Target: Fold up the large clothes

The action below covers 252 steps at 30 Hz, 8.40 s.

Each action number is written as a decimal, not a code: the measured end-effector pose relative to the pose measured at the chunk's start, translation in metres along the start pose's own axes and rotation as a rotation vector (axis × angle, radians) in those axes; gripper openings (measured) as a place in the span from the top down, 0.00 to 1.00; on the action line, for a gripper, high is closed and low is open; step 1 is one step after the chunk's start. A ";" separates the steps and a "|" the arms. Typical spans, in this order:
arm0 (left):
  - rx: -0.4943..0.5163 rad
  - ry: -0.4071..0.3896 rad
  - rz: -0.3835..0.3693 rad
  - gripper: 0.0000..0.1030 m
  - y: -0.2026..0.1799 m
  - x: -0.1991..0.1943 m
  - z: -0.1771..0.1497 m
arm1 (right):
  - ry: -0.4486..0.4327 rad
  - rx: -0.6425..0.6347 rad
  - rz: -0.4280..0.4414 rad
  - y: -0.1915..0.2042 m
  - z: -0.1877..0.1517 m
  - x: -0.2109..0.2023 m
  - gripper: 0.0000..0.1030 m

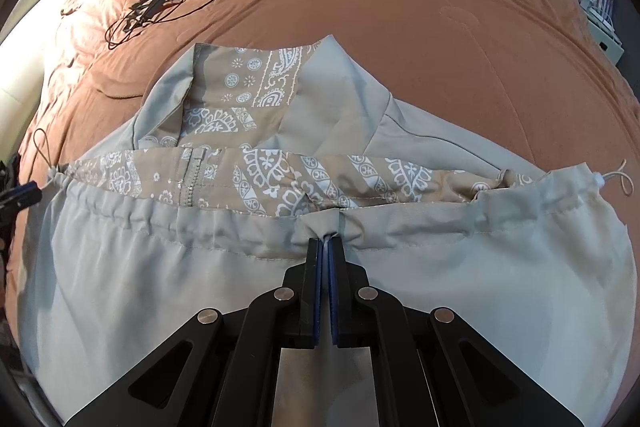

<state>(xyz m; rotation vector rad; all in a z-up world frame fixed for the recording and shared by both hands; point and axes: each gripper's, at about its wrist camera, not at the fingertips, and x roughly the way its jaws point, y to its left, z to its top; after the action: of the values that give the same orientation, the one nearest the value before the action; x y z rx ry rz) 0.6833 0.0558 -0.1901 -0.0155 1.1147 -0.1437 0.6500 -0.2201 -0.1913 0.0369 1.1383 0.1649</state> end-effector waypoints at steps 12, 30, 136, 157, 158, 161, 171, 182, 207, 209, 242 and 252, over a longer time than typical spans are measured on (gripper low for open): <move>0.059 -0.081 0.072 0.90 -0.009 0.015 0.021 | -0.040 0.010 -0.025 0.002 0.008 -0.005 0.97; -0.119 -0.061 -0.050 0.33 0.022 -0.050 -0.017 | -0.048 -0.016 0.006 0.037 -0.014 -0.069 0.55; -0.188 -0.299 -0.631 0.84 -0.117 -0.229 -0.078 | -0.036 0.149 0.323 0.079 -0.235 -0.094 0.93; 0.111 -0.067 -0.707 0.84 -0.338 -0.158 -0.038 | -0.142 0.414 0.401 -0.062 -0.279 -0.146 0.93; 0.125 -0.038 -0.711 0.84 -0.353 -0.147 -0.041 | -0.151 0.434 0.392 -0.073 -0.284 -0.149 0.93; 0.166 0.043 -0.697 0.84 -0.393 -0.119 -0.051 | -0.165 0.477 0.368 -0.095 -0.295 -0.154 0.93; 0.255 0.165 -0.676 0.84 -0.450 -0.073 -0.080 | -0.162 0.636 0.318 -0.157 -0.334 -0.152 0.93; 0.183 0.203 -0.722 0.27 -0.424 -0.083 -0.082 | -0.242 0.681 0.392 -0.189 -0.336 -0.171 0.49; -0.144 0.147 -0.424 0.27 -0.196 -0.043 -0.147 | -0.230 0.557 0.444 -0.186 -0.237 -0.133 0.89; -0.134 0.140 -0.446 0.41 -0.200 -0.046 -0.147 | -0.268 0.520 0.435 -0.183 -0.231 -0.149 0.90; -0.152 0.174 -0.543 0.46 -0.215 -0.042 -0.166 | -0.157 0.521 0.333 -0.227 -0.260 -0.117 0.55; -0.083 0.135 -0.487 0.84 -0.220 -0.070 -0.151 | -0.180 0.522 0.364 -0.217 -0.265 -0.134 0.79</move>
<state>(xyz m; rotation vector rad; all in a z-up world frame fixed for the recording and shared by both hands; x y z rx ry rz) 0.4943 -0.1444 -0.1755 -0.3570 1.2350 -0.5397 0.3796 -0.4689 -0.2065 0.7120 0.9614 0.1791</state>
